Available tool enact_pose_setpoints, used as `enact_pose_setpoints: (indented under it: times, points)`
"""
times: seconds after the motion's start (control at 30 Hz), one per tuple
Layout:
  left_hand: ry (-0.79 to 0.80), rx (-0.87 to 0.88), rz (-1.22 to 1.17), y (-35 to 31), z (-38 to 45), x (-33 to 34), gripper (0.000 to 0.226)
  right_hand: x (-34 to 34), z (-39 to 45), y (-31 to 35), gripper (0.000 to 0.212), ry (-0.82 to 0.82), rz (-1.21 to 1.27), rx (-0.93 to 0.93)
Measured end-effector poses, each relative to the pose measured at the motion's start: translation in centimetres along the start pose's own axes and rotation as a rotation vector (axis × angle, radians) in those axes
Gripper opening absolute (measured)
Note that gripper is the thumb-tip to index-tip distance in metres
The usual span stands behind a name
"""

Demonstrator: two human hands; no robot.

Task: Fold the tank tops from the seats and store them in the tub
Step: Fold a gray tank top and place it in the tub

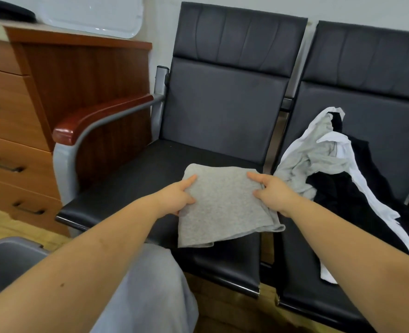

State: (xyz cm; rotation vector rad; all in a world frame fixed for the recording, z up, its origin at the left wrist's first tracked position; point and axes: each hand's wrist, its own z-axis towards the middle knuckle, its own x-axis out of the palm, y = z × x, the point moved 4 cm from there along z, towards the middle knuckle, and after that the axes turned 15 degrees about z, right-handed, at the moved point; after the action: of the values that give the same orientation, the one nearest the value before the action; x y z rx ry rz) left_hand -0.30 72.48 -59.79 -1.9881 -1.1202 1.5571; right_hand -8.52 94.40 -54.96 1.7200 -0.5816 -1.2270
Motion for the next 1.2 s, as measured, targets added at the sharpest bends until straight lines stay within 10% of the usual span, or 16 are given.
enact_pose_setpoints:
  times: [1.2]
  points:
    - [-0.352,-0.445,-0.121,30.1,-23.9,-10.1,0.086,38.5,-3.6,11.9,0.058,0.616,-0.170,-0.348]
